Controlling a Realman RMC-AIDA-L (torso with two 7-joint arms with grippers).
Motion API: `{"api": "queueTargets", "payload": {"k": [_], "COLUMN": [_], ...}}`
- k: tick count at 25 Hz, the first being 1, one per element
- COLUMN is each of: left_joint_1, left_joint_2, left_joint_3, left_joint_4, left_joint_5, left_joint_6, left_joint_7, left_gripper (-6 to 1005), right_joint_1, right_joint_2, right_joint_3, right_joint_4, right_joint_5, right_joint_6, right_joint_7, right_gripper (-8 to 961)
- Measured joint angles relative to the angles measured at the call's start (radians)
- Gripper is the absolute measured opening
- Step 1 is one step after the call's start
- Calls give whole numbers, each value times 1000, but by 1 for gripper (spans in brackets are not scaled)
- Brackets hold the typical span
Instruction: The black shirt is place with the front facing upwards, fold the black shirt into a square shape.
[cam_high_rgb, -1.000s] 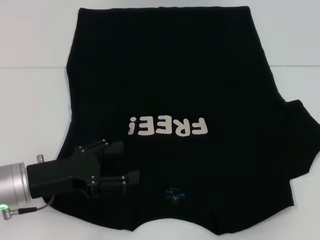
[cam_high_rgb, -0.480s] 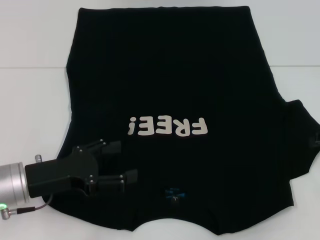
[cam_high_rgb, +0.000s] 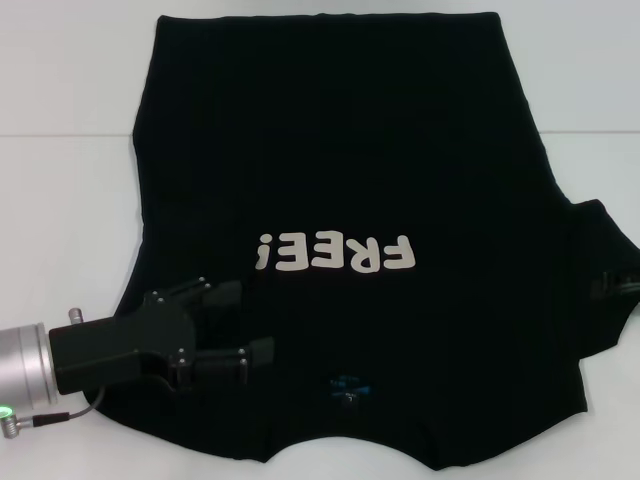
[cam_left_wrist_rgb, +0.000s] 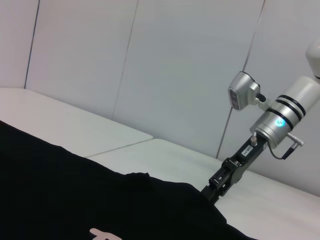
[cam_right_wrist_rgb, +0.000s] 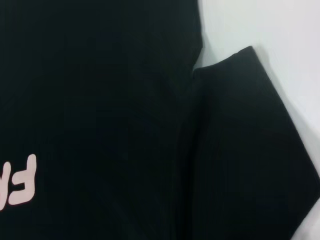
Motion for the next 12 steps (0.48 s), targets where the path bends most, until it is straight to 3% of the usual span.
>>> {"api": "queueTargets", "payload": {"k": [12], "left_joint_1": [-2], "left_joint_2": [0], "left_joint_3": [0], "left_joint_4": [0], "left_joint_5": [0], "left_joint_6": [-8], "left_joint_7": [0], "left_gripper": [949], "right_joint_1": [22], "right_joint_2": [9], "right_joint_3": [-10], "right_joint_4": [23], "right_joint_5": [2], "right_joint_6": [28], "right_joint_7": [-3], "right_gripper": [882]}}
